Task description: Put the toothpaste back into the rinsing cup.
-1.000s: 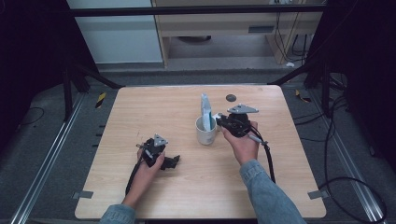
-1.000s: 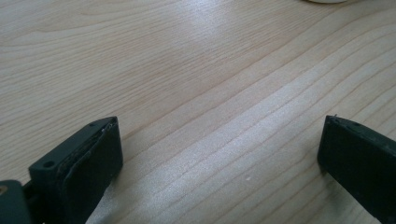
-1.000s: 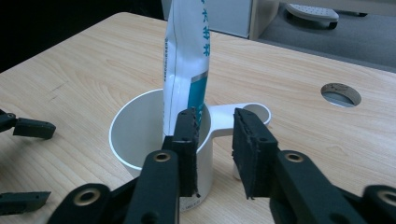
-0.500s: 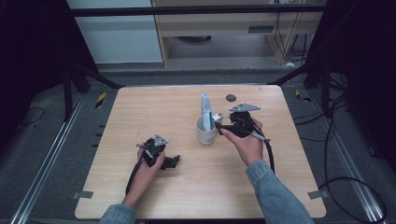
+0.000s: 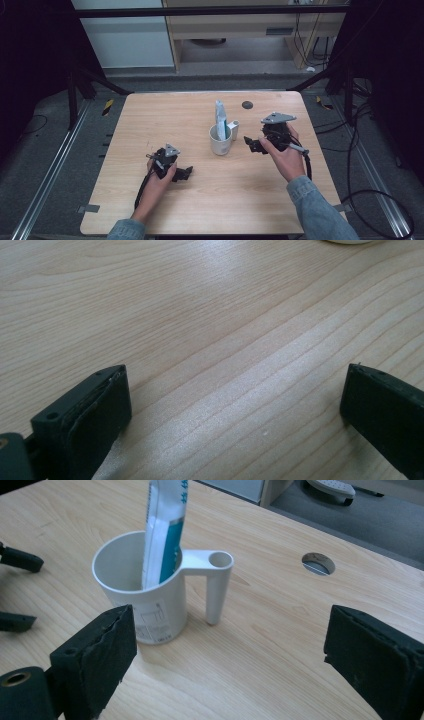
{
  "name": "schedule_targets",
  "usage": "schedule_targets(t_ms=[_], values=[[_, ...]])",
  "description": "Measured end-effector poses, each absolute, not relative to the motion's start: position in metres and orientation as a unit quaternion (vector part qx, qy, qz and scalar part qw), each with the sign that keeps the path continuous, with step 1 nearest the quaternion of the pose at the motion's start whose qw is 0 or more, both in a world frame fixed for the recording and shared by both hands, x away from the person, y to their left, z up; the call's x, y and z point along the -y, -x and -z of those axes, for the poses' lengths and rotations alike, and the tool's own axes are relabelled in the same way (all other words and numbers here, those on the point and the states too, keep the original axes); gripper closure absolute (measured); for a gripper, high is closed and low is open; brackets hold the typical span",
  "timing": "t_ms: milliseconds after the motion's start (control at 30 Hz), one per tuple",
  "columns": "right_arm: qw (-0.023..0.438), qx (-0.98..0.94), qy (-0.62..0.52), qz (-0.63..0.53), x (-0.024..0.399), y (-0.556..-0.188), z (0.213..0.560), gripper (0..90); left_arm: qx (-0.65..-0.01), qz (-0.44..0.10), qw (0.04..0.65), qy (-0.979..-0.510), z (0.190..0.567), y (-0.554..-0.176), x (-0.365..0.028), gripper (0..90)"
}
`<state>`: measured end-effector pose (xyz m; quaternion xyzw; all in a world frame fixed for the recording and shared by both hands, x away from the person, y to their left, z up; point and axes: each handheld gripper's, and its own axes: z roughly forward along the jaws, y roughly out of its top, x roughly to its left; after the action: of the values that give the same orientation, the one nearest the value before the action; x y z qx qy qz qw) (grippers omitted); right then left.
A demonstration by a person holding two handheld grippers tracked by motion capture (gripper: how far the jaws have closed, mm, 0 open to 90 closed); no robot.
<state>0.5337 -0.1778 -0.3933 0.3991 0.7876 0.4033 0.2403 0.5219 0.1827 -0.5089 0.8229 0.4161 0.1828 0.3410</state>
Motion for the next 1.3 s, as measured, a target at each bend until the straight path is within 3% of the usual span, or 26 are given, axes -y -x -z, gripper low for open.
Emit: schedule_targets(t_ms=[700,1300], values=[[0.267,-0.793,-0.400,-0.373,0.229,-0.512,0.416,7.2,-0.416,-0.183,0.340,-0.823,0.509,-0.522,-0.183,0.0],[0.240,-0.777,-0.456,-0.362,0.260,-0.512,0.468,8.5,-0.416,-0.183,0.340,-0.823,0.509,-0.522,-0.183,0.0]])
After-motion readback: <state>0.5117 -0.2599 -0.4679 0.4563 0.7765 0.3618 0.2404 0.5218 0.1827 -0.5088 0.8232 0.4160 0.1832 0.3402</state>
